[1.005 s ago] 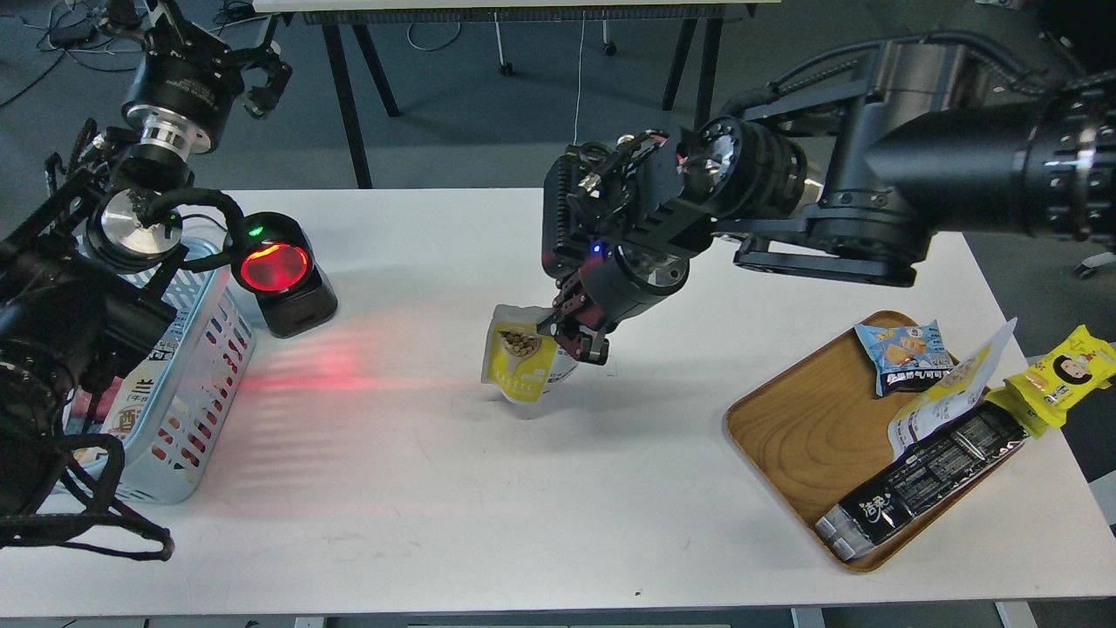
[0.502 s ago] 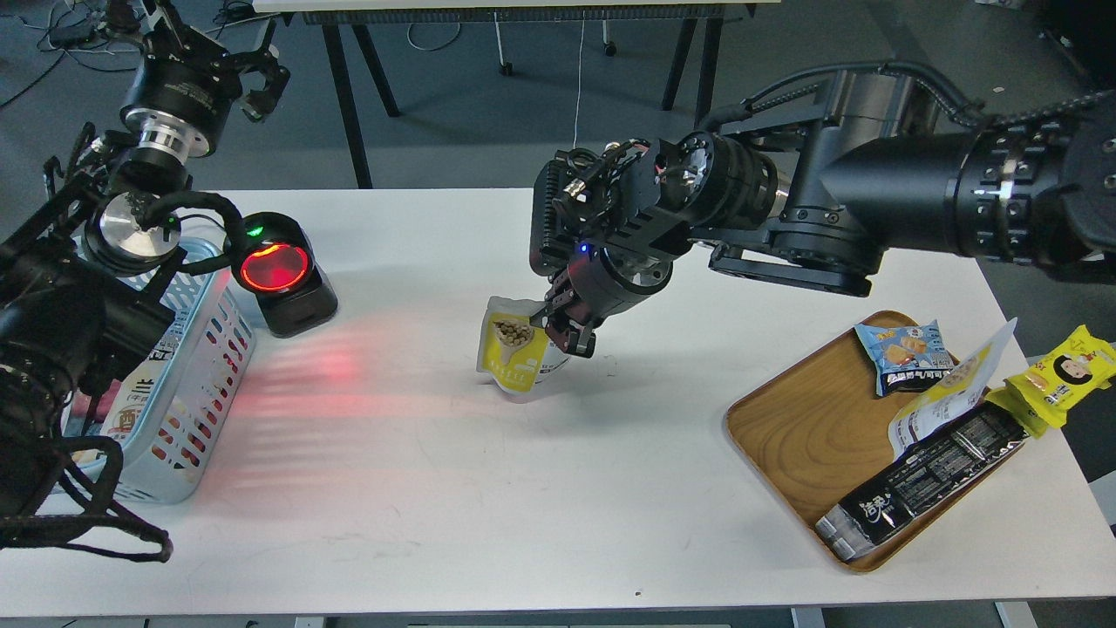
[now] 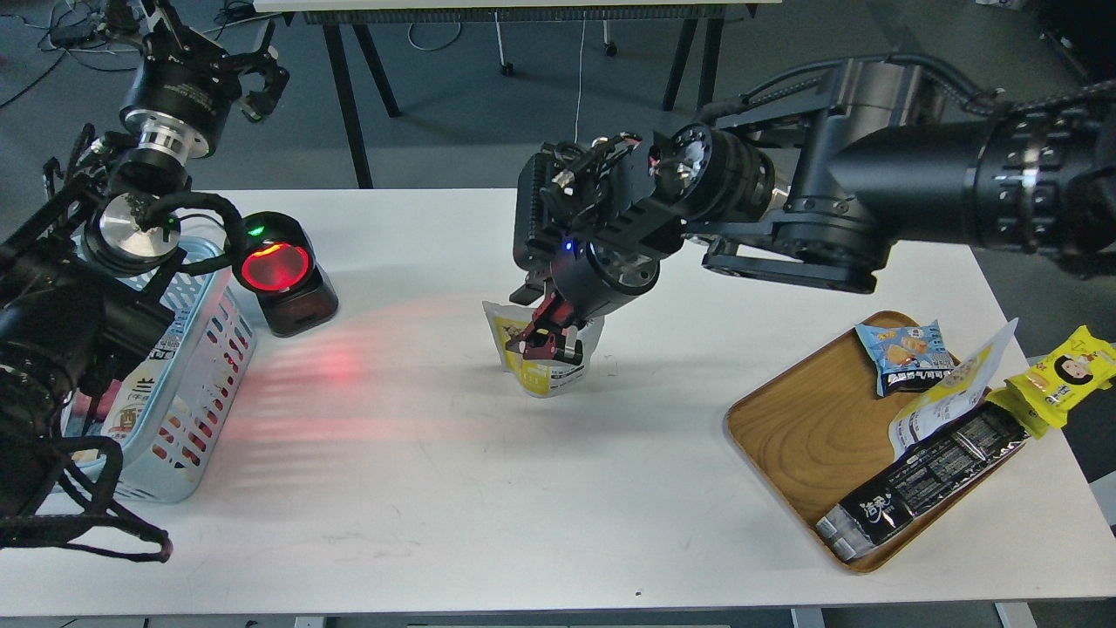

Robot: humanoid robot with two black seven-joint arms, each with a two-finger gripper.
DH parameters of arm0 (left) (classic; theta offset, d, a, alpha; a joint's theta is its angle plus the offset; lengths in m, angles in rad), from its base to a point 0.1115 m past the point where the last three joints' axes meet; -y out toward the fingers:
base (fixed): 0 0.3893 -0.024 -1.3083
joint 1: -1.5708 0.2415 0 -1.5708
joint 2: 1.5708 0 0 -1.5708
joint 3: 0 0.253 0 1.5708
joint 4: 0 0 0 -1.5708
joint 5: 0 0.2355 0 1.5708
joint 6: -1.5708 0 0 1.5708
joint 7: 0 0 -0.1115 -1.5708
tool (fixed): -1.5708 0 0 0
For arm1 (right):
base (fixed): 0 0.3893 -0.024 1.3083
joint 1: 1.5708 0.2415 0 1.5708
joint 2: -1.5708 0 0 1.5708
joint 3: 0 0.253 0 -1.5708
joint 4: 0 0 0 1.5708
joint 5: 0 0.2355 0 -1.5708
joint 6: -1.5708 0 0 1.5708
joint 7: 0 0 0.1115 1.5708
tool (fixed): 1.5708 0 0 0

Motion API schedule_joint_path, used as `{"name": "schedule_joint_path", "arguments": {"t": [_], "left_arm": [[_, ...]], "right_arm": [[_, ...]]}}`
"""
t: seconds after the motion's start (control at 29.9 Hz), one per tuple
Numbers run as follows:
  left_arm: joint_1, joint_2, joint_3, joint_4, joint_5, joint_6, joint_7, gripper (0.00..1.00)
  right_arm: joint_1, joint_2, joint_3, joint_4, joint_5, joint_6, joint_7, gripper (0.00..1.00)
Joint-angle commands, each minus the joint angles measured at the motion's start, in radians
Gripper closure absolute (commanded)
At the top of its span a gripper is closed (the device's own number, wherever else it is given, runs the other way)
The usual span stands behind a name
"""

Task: Scan snack and place in basket
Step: 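Release the pouch on the table and withdraw the right gripper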

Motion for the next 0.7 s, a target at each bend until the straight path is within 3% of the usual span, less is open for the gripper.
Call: {"name": "schedule_joint_path", "arguments": {"t": [0.0,0.2,0.37,0.5,0.67], "left_arm": [[-0.006,0.018,0.0,-0.002,0.002,0.0,0.002,0.0],[-0.062,0.039,0.095,-0.012,0.118,0.0,-0.004,0.0],[-0.116,0.098,0.161,-0.058,0.251,0.0,-0.002,0.0],[-0.142,0.156,0.198,-0.243,0.42,0.0,-0.004,0.0],[-0.13,0.21,0.199,-0.523,0.765,0.0,-0.005,0.01]], "right_arm": [[0.04,-0.094,0.007,0.023,0.069,0.005,0.0,0.04],[0.001,-0.363,0.062,0.064,0.243,0.0,0.0,0.01],[-0.183,-0.572,0.215,0.08,0.347,-0.009,0.0,0.01],[-0.347,-0.663,0.375,0.026,0.495,-0.008,0.0,0.01],[-0.517,-0.666,0.527,-0.027,0.782,-0.064,0.0,0.01]]}}
